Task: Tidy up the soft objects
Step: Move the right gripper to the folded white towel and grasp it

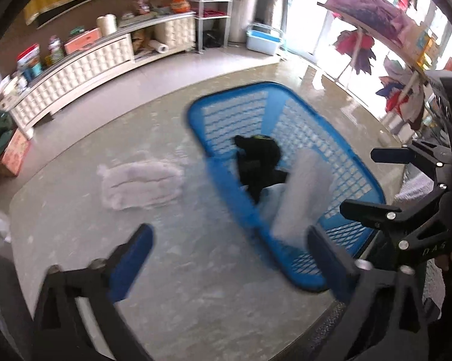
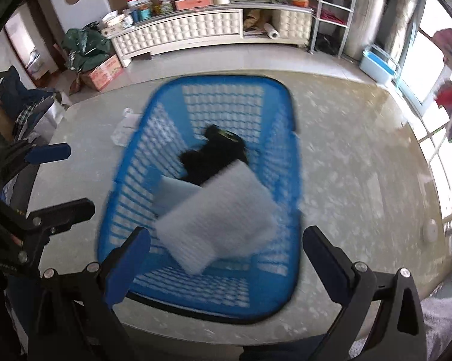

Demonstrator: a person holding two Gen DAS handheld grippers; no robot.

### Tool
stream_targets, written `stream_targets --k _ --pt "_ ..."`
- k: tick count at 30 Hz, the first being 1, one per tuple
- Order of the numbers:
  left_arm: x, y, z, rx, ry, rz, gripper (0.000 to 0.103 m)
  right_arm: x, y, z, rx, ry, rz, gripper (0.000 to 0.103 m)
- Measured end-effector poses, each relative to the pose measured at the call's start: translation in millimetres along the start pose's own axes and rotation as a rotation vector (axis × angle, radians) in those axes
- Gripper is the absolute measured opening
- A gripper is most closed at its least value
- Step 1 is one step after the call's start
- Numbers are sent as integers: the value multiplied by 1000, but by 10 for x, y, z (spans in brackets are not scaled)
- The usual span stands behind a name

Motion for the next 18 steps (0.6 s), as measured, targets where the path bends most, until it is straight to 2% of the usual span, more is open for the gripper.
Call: stream_targets --k 6,12,16,18 --pt "45 620 -193 -60 -12 -80 103 -435 459 125 -21 -17 -81 102" --pt "31 1123 -395 -86 -44 -150 103 -809 889 308 -54 -40 -133 102" --pt "64 1444 -385 -103 -48 -201 103 -1022 1136 542 -60 -21 -173 102" --pt "86 1625 -309 -152 -27 -223 103 -1093 1250 613 -60 -13 -196 102"
Point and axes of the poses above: each gripper's, at about its wrist camera, not at the fingertips, and z roughly the way its jaws point, y to its left, x to its underside, the point moved 9 cm from there along z, roughly the way its jaws point, and after that the axes turned 15 degrees about -z, right-handed, at the moved point
